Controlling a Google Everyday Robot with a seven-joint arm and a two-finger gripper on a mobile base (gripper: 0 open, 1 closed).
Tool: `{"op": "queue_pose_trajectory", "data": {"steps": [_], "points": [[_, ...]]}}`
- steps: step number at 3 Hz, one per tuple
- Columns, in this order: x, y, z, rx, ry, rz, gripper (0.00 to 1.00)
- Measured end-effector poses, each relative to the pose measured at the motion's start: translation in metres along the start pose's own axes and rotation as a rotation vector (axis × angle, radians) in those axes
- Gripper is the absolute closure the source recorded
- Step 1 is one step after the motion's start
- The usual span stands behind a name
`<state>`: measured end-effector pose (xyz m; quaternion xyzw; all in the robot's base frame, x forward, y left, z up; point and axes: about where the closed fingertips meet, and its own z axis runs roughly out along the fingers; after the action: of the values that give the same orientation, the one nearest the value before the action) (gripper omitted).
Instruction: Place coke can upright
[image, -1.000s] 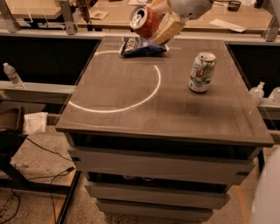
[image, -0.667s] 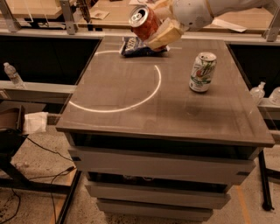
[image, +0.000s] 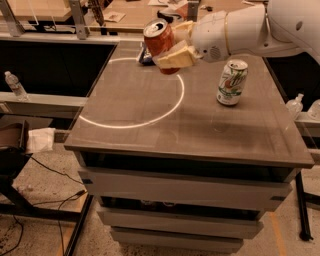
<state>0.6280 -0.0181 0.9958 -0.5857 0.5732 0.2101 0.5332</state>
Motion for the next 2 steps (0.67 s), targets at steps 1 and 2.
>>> {"op": "queue_pose_trajectory", "data": {"steps": [1, 2], "points": [[0.0009, -0.0007, 0.0034, 0.006, 0.000, 0.001, 1.00], [0.0007, -0.0005, 0.0034, 0.005, 0.000, 0.001, 1.00]]}}
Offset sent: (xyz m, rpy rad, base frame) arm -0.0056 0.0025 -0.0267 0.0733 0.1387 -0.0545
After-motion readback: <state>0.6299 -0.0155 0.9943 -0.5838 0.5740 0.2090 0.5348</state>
